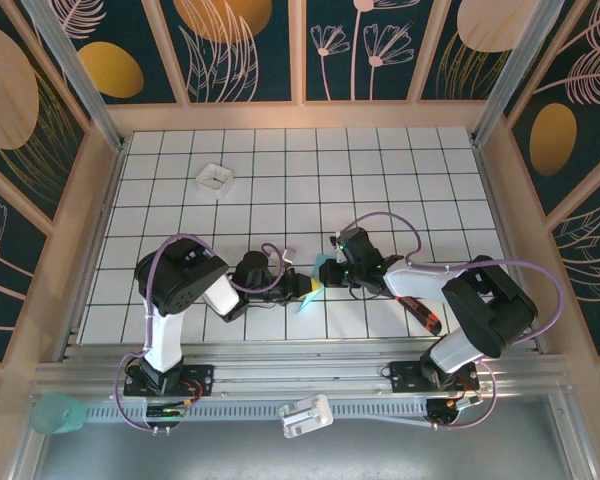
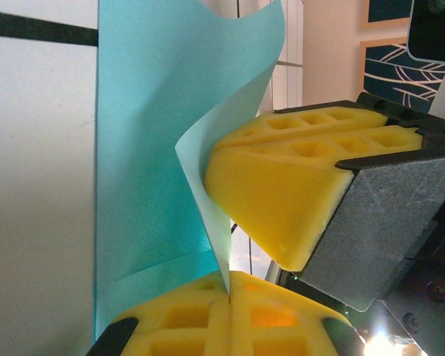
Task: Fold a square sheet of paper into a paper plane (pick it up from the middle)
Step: Fold the wing for the fifth time at the center of the table.
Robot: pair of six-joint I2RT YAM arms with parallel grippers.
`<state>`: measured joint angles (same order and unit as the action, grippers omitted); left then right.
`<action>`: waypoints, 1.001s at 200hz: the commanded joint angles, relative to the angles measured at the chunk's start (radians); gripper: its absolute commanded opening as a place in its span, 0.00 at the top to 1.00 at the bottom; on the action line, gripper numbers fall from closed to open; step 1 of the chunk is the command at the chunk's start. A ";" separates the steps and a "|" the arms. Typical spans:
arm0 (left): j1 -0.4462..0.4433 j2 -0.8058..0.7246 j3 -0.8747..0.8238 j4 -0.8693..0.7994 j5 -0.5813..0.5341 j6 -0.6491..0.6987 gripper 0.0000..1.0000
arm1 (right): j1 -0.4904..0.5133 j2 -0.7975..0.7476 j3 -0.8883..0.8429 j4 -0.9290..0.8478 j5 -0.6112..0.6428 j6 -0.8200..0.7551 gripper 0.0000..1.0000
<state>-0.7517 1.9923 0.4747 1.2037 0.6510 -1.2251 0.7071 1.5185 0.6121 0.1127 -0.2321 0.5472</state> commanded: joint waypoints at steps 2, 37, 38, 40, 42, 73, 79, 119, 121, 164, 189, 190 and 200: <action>-0.004 0.074 -0.013 -0.209 -0.071 0.061 1.00 | 0.008 0.004 -0.016 -0.005 0.031 -0.024 0.91; -0.004 0.075 -0.014 -0.219 -0.076 0.059 1.00 | 0.008 0.026 -0.009 -0.001 0.037 -0.031 0.91; -0.004 0.076 -0.014 -0.221 -0.077 0.058 1.00 | 0.008 0.026 -0.009 0.000 0.037 -0.031 0.91; -0.004 0.075 -0.014 -0.222 -0.078 0.058 1.00 | 0.008 0.029 -0.009 -0.001 0.037 -0.030 0.91; -0.004 0.073 -0.014 -0.224 -0.079 0.059 1.00 | 0.008 0.030 -0.008 -0.001 0.038 -0.031 0.91; -0.005 0.073 -0.018 -0.245 -0.088 0.053 1.00 | 0.007 0.064 0.004 -0.008 0.049 -0.034 0.91; -0.004 0.075 -0.016 -0.248 -0.085 0.053 1.00 | 0.008 0.070 0.008 -0.011 0.051 -0.035 0.91; -0.004 0.067 -0.015 -0.279 -0.096 0.056 1.00 | 0.008 0.094 0.012 -0.036 0.070 -0.036 0.92; -0.005 0.065 -0.015 -0.281 -0.097 0.057 1.00 | 0.007 0.095 0.012 -0.037 0.071 -0.036 0.92; -0.004 0.018 -0.015 -0.339 -0.119 0.085 0.95 | 0.008 0.103 0.013 -0.046 0.070 -0.037 0.92; -0.003 -0.032 -0.016 -0.389 -0.135 0.113 0.90 | 0.008 0.102 0.015 -0.050 0.064 -0.042 0.92; -0.004 -0.034 -0.016 -0.391 -0.136 0.114 0.90 | 0.007 0.101 0.015 -0.051 0.064 -0.042 0.92; -0.004 -0.058 -0.016 -0.409 -0.137 0.125 0.87 | 0.007 0.104 0.017 -0.051 0.061 -0.043 0.92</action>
<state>-0.7593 1.9362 0.4942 1.0367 0.5915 -1.1931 0.7090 1.5879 0.6258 0.1242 -0.2077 0.5285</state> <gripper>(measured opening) 0.102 0.085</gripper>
